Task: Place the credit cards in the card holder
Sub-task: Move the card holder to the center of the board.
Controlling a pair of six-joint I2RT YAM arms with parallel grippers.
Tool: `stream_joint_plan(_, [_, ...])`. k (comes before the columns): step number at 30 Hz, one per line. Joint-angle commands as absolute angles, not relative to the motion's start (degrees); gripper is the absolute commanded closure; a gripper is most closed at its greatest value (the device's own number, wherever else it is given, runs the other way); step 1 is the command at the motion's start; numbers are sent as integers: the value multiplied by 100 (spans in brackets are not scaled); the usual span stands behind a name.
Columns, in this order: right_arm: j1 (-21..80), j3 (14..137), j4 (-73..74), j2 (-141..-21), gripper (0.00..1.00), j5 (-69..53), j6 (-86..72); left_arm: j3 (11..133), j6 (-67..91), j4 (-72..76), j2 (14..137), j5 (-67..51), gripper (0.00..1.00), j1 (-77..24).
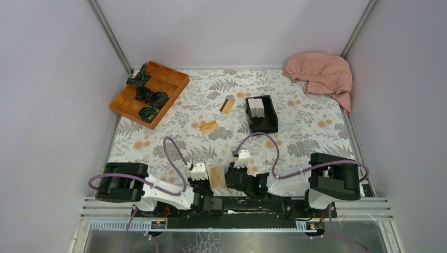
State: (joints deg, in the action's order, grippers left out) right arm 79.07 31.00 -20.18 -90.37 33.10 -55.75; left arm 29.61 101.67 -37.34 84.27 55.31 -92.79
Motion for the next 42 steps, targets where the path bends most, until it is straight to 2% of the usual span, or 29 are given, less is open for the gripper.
stream_joint_plan(1, [8042, 3008, -1094, -9298, 96, 2751, -5475, 2796, 9548, -2443, 8661, 4869, 73, -9096])
stream_joint_plan(14, [7825, 3131, -582, -8995, 94, 3130, -5411, 2879, 8838, -1824, 8794, 4866, 74, -8960])
stream_joint_plan(26, [6988, 2930, -562, -8609, 94, 2905, -5012, 3106, 7837, -1052, 8968, 4661, 75, -8537])
stream_joint_plan(42, [5936, 3028, -1027, -8887, 94, 2395, -4313, 3518, 6189, 302, 9537, 3998, 76, -6934])
